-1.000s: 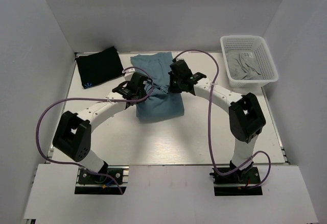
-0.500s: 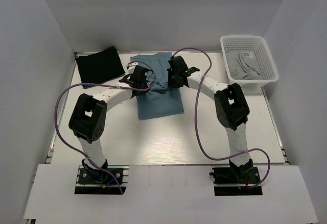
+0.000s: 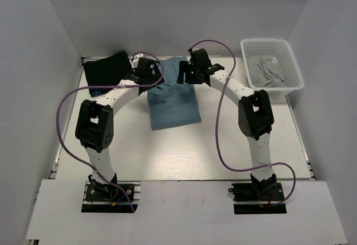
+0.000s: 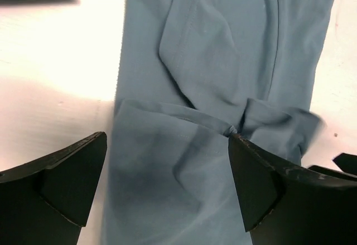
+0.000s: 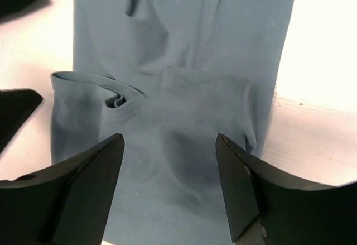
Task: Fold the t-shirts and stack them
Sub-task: Fold the folded rectangular tshirt in 1/3 of the way, then grab one side of the 2/3 rectangular tshirt with both arms
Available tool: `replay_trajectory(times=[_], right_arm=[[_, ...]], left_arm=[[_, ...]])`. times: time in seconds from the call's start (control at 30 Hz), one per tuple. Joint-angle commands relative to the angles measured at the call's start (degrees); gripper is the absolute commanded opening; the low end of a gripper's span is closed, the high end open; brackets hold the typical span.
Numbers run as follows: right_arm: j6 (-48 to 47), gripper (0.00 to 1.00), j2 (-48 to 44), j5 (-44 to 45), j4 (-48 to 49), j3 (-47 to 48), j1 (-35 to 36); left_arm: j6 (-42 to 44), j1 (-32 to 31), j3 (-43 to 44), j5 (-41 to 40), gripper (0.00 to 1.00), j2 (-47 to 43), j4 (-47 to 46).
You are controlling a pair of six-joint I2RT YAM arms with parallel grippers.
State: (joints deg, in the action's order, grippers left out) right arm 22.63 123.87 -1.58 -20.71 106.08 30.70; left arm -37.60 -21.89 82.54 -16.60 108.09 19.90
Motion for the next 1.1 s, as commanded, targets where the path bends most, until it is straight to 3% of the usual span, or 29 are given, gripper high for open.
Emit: replay_trajectory(times=[0.0,0.13,0.17,0.27,0.47,0.57,1.0,1.07], right_arm=[[-1.46,0.74,-8.78,-3.42,1.45,-9.16,-0.29],[0.13,0.81,-16.45,-4.57,7.70,-21.87,-0.55],[0.48,0.90,-18.56,-5.00,8.22,-23.62,-0.55],[1.18,0.90,-23.84,-6.49,9.62,-35.12,-0.11],[2.59,0.90,-29.30,-6.68,11.21,-46.56,-0.38],[2.59,0.90,-28.00,-7.46,12.36,-47.02,-0.38],[2.24,0.90,-21.49,-10.54,14.73,-45.35,-0.37],[2.42,0.90,-20.78,-10.54,15.00,-45.18,-0.29]], left_arm=[[2.27,0.44,-1.23,2.00,1.00,-6.92,1.63],[1.58,-0.78,-14.65,7.63,1.00,-15.53,-1.09],[1.57,-0.79,-16.69,8.85,1.00,-18.76,-1.09],[0.52,-1.31,-25.13,16.21,1.00,-22.91,-2.57],[0.52,-2.98,-36.13,19.23,1.00,-29.07,-5.48],[4.54,-2.98,-38.25,23.08,1.00,-27.86,-8.82],[5.61,-2.37,-39.83,21.26,1.00,-17.22,-13.57],[5.61,-2.37,-39.83,21.26,0.96,-16.69,-14.09]])
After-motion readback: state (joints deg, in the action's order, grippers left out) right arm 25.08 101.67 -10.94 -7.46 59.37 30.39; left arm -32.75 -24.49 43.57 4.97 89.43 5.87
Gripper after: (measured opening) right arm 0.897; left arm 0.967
